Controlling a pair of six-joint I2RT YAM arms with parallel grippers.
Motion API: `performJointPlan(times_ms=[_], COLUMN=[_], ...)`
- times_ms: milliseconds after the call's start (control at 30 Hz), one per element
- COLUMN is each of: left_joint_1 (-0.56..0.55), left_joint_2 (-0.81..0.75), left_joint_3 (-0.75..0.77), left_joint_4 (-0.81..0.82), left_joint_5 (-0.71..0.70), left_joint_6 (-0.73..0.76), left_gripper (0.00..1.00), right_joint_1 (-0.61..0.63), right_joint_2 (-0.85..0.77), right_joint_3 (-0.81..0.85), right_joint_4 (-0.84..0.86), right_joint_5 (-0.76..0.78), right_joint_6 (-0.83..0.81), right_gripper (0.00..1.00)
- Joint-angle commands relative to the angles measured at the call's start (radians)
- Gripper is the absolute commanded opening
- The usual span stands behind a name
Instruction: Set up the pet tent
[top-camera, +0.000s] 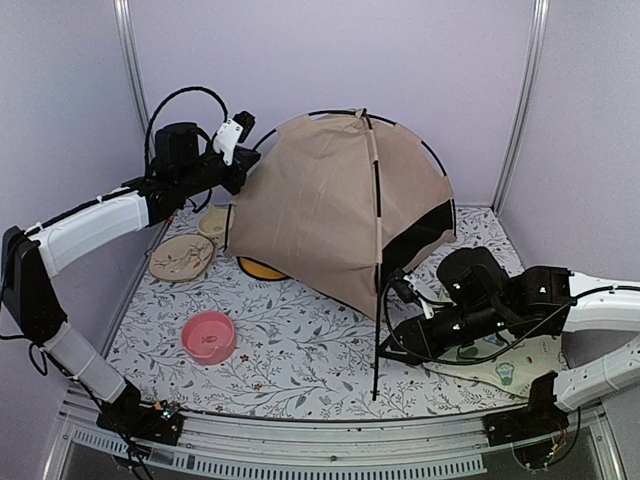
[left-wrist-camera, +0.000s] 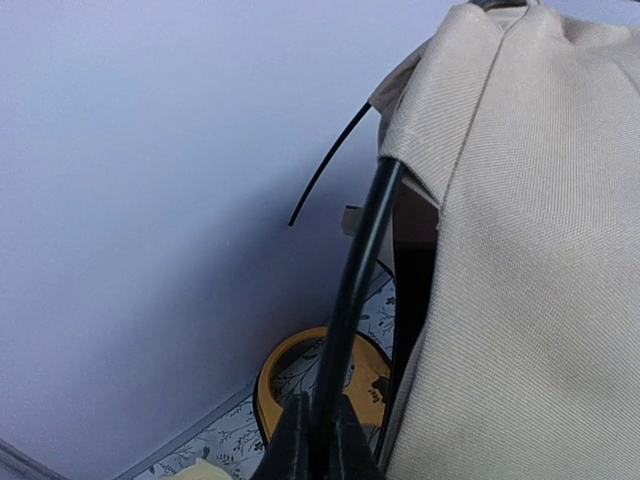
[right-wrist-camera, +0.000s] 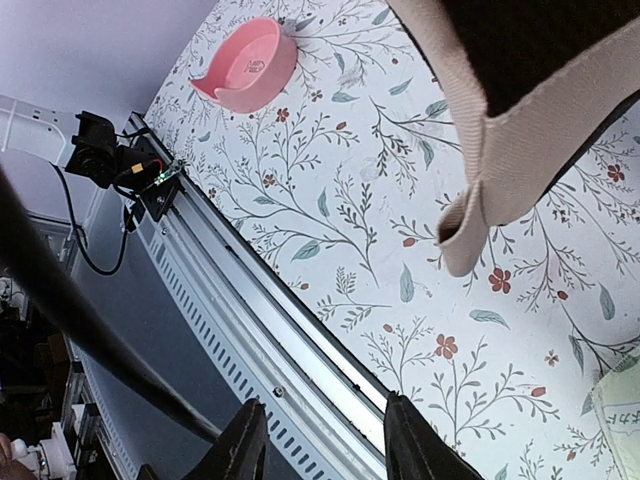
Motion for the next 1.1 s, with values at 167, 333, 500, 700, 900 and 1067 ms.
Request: performJointPlan(times_ms=[167, 333, 500, 700, 900, 1067], left_joint_1=[0.017, 0.017, 0.018, 0.018, 0.019, 0.019], left_joint_2=[-0.014, -0.011, -0.012, -0.017, -0.018, -0.011], left_joint_3=[-0.004, -0.003, 0.002, 0.006, 0.009, 0.019], left_joint_4=[0.101, 0.101, 0.097, 0.090, 0.087, 0.083], left_joint_5=[-0.027, -0.028, -0.027, -0.031, -0.028, -0.027], left_joint_6=[-0.013, -0.015, -0.018, -0.015, -0.019, -0.019], left_gripper=[0.00, 0.00, 0.00, 0.00, 0.00, 0.00], right_joint_1=[0.017, 0.018, 0.052, 0.100, 0.101, 0.101], right_joint_2=[-0.089, -0.130, -0.112, -0.011, 0.011, 0.009], right_joint_3=[-0.064, -0.108, -0.109, -0.087, -0.105, -0.103], right_joint_4=[0.076, 0.108, 0.211, 0.264, 0.320, 0.322], right_joint_5=[0.027, -0.017, -0.043, -0.029, -0.028, -0.024], right_joint_6=[0.038, 0.040, 0.028, 0.008, 0.017, 0.015], right_gripper=[0.42, 0.48, 0.52, 0.51, 0.38, 0.30])
